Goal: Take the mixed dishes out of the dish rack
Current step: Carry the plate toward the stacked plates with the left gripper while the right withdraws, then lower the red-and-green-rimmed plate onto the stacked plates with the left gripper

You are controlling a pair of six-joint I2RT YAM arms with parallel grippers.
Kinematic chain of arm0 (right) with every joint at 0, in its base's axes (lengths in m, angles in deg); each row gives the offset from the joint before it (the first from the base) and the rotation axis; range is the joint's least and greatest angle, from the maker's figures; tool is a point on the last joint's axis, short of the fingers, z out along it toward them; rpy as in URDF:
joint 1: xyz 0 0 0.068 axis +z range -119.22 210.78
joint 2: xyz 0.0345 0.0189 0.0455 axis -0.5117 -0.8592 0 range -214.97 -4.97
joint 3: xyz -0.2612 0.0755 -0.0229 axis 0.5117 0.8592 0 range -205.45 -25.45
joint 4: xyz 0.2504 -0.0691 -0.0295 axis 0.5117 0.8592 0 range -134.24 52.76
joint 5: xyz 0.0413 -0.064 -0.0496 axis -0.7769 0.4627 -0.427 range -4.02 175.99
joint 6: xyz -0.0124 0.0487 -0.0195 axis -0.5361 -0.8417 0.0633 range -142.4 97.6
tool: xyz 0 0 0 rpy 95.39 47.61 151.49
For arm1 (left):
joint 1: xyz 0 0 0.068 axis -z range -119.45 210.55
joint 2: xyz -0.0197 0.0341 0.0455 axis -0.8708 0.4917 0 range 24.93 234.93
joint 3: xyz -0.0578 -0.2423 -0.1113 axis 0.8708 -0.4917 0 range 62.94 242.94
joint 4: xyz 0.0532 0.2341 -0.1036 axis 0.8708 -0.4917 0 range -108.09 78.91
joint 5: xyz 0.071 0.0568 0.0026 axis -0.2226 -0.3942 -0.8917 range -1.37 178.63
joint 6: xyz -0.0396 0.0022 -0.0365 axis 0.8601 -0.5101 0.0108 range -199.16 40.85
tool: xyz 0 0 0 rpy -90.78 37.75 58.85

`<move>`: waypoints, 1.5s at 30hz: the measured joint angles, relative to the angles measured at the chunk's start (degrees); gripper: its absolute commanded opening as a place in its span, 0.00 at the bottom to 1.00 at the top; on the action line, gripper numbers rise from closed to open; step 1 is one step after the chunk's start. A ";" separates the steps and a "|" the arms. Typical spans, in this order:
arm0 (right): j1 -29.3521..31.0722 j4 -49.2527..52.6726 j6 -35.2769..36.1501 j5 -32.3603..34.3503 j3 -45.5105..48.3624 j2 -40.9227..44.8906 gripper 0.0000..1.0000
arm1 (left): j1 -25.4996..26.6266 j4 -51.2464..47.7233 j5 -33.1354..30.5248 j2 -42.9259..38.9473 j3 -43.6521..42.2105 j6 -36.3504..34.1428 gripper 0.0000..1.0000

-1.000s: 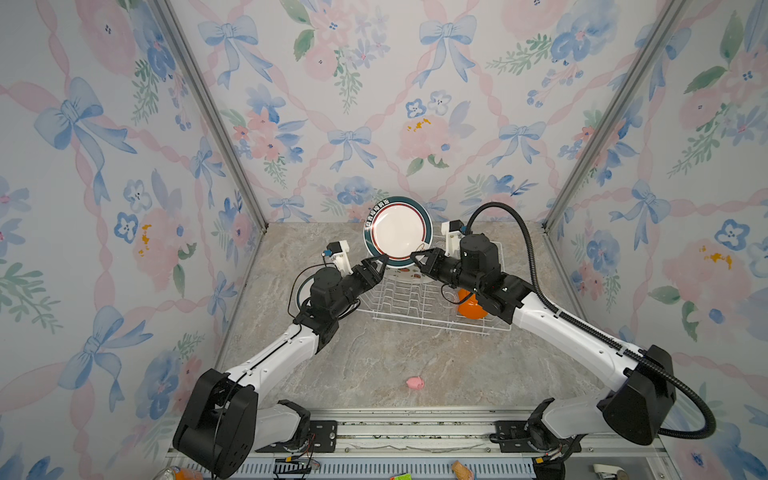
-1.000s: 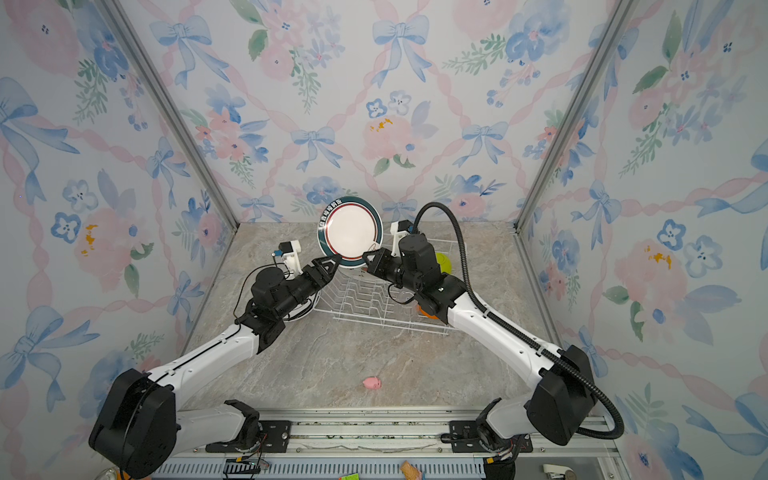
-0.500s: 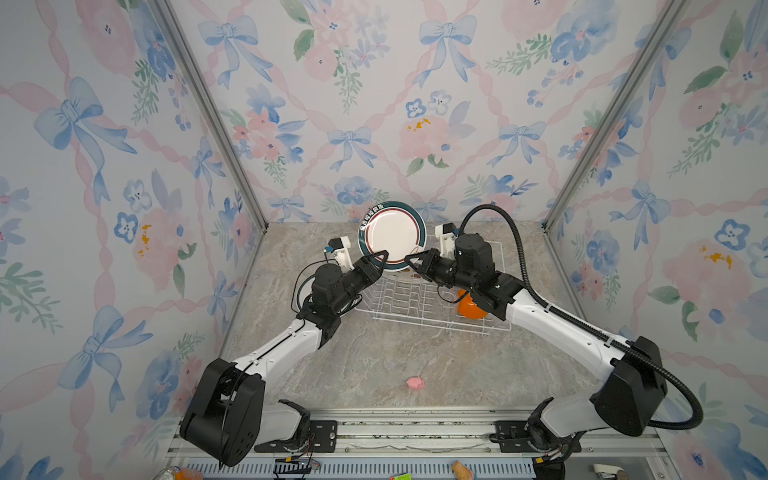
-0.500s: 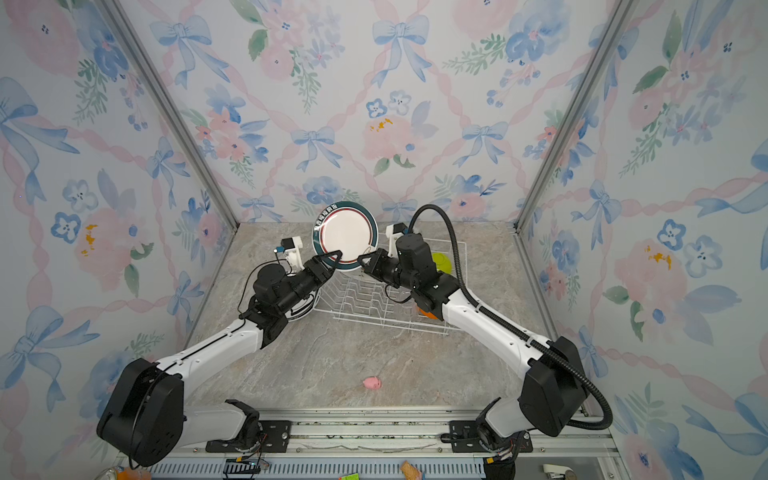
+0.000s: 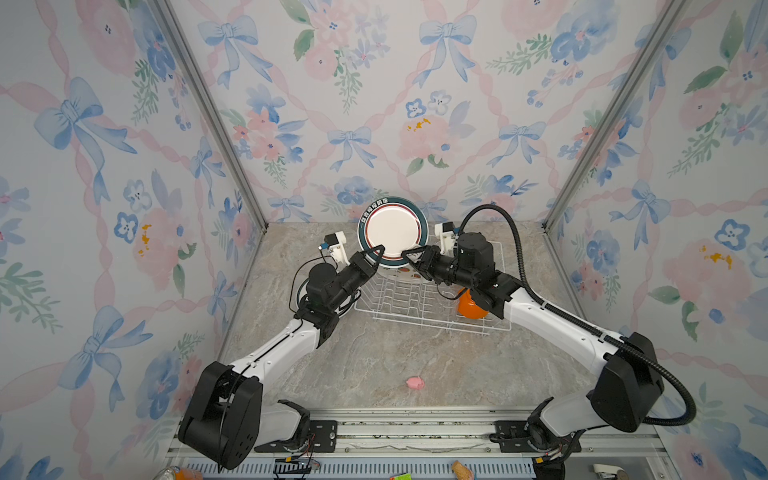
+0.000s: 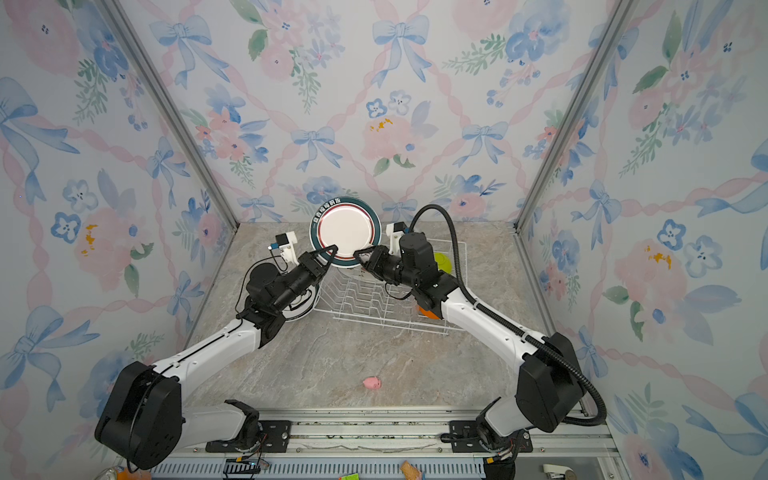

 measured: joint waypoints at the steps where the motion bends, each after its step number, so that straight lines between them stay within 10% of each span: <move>1: 0.00 0.00 0.28 -0.11 0.09 0.00 0.60 | 0.00 -0.28 -0.17 0.00 -0.17 -0.42 0.00; 11: 0.02 0.46 3.54 0.81 0.15 0.00 0.99 | -1.90 -2.58 -0.31 -0.04 -1.90 -2.45 0.00; 34: 6.01 13.18 25.75 15.78 0.15 5.49 0.97 | -29.24 -11.85 -0.31 -20.24 -17.16 -4.50 0.00; 45: 6.03 16.28 29.27 19.10 0.15 6.47 0.97 | -32.72 -15.82 -3.67 -19.74 -18.62 -6.47 0.00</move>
